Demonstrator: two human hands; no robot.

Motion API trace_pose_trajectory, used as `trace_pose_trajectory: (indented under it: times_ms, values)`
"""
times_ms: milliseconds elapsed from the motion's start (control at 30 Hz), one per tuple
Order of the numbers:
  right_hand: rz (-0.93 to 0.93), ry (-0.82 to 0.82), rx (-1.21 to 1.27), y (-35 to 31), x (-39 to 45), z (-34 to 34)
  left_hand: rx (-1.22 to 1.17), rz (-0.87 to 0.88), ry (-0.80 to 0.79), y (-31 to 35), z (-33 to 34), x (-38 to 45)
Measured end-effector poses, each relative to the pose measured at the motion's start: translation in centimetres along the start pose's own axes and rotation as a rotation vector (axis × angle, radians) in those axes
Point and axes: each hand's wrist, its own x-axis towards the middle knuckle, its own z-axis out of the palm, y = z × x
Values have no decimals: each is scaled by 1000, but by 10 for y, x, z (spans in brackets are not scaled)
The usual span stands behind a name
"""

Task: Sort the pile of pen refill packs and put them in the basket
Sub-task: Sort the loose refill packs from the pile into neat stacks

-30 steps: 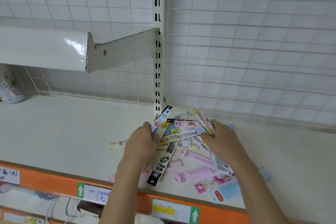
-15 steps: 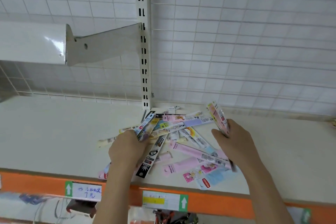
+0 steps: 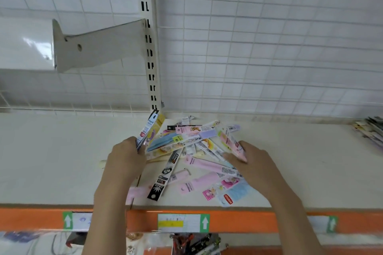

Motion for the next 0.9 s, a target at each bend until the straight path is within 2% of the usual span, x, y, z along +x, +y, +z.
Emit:
trace_pose_trajectory:
  times_ms: [133, 267, 400, 533, 767, 900]
  values:
    - [29, -78, -95, -1, 3, 17, -57, -5, -43, 1, 3, -4]
    - [-18, -165, -148, -4, 6, 28, -128, -53, -24, -1, 4, -12]
    - [-51, -193, -202, -5, 12, 32, -72, -62, -72, -6, 1, -22]
    - [-98, -133, -264, -3, 14, 33, -48, -93, -60, -1, -3, -30]
    - [-156, 81, -274, -4, 24, 7, -94, -137, 48, 12, -4, -31]
    - [-104, 77, -223, 2, 26, -7, -34, -116, -26, 22, 8, -28]
